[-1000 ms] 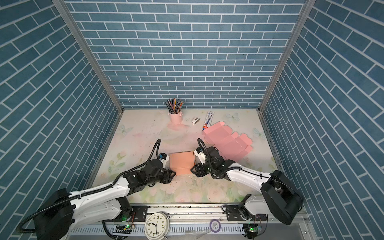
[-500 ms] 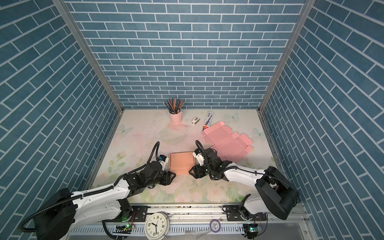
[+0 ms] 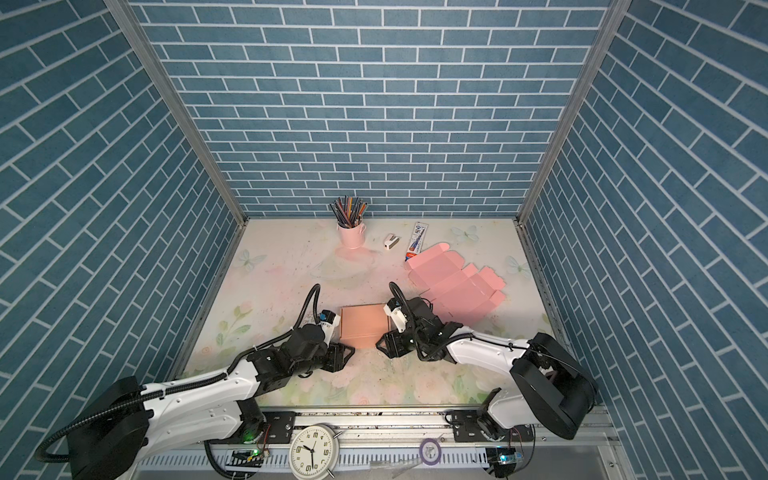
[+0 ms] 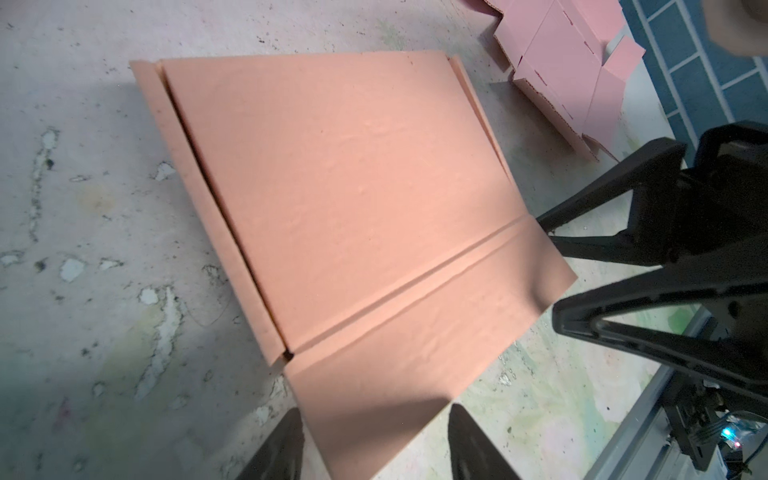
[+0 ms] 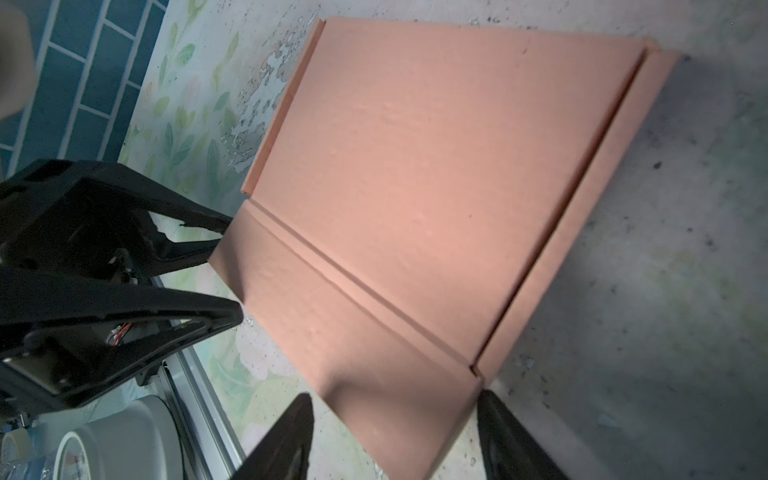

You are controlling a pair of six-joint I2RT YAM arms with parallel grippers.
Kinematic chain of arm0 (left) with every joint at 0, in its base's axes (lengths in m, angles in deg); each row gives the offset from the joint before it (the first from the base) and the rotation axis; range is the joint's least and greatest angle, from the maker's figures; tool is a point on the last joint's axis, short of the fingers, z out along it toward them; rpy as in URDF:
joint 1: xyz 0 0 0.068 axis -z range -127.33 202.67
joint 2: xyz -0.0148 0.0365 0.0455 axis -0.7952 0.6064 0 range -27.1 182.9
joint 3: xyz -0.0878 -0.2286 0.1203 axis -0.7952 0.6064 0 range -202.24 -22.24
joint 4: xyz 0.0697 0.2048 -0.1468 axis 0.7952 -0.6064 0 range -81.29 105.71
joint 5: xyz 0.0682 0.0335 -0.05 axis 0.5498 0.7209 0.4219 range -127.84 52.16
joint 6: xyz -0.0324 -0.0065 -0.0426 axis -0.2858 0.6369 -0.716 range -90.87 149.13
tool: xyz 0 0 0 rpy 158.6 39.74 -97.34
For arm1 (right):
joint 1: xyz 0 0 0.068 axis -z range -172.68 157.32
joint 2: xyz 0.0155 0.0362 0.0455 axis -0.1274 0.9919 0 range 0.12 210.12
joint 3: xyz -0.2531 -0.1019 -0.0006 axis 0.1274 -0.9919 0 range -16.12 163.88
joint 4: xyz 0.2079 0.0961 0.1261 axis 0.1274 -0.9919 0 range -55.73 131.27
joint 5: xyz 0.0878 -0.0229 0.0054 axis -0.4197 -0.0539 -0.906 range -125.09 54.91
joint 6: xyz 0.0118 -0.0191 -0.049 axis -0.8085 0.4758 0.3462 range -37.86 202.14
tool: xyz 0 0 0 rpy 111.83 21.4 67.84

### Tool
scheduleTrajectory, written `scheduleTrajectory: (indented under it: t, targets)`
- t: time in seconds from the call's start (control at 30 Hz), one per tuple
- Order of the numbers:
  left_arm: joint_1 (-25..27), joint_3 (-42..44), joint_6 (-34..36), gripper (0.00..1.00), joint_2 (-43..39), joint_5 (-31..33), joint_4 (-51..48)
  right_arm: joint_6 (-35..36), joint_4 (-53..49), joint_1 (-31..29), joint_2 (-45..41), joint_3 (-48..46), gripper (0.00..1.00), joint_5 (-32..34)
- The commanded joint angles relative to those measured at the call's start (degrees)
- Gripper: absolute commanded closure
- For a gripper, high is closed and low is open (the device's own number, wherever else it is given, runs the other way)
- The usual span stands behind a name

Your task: Fold the paper box

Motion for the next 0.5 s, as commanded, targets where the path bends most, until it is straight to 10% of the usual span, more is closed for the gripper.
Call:
scheduleTrajectory:
  t: [0.0,0.47]
  targets:
    - [0.68,0.35,-0.87,0.44,-0.81,0.49,1.04,-1.45,0.85,-0.55,-0.79,-0.19,0.37,-0.25]
    - [0.72,1.51,-1.74,0.51,0.29,1.94,0.64,-1.40,1.90,-0.53,1.10,-0.90,0.47,0.80]
